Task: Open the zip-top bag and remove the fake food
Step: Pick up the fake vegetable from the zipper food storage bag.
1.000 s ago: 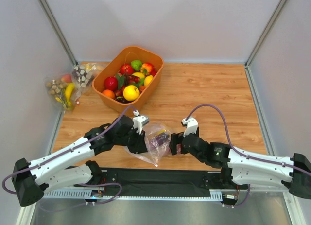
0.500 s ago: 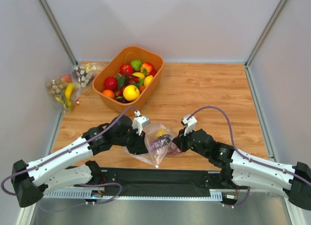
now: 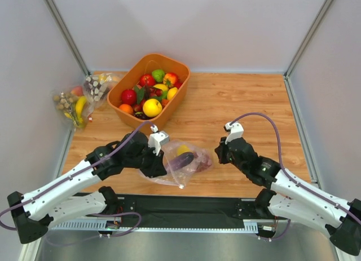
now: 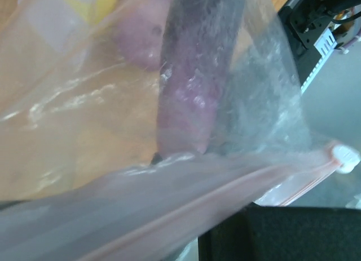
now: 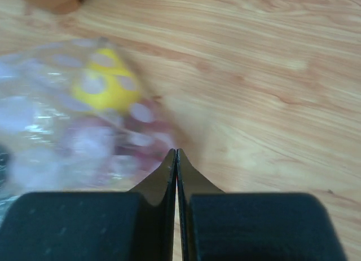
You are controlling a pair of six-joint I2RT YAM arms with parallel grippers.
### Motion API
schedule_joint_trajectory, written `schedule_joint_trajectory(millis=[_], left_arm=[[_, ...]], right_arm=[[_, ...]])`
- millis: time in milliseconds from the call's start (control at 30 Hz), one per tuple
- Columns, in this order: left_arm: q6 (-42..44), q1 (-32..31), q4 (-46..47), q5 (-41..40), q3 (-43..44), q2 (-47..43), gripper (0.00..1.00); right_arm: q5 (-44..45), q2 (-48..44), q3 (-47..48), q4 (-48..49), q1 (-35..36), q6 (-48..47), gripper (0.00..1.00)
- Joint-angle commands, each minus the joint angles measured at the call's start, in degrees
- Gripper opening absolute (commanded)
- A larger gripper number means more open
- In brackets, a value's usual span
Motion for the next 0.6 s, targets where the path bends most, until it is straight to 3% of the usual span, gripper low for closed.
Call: schedule_joint_trajectory(millis=[0, 200, 367, 467, 500, 567], left_arm=[[0.6, 0.0, -4.8, -3.5, 1.8, -3.7, 0.00], [0.2, 0.1, -3.6, -5.6, 2.8, -7.5, 0.00], [-0.1, 0.1, -2.1, -1.3, 0.8, -3.8, 0.00], [-1.9, 0.1, -1.8, -3.8, 0.0, -2.1, 0.00], [-2.7, 0.0, -1.6, -4.6, -0.1, -1.8, 0.00], [-5.4, 0.1, -0.8, -6.5, 0.0, -1.3, 0.00]], right_arm=[[4.9, 1.1, 1.6, -5.1, -2.3, 0.3, 0.00], [8.3, 4.2, 1.8, -6.6, -3.1, 1.7, 0.00], [0.5, 1.4, 2.7, -4.3, -3.1, 1.3, 0.01], [-7.8, -0.8, 5.7, -3.8, -3.0, 0.0, 0.20], [-10.9, -1.4, 7.2, -3.9, -2.9, 0.3, 0.37], [-12.2, -3.3, 8.0, -3.6, -2.0, 1.0, 0.50]])
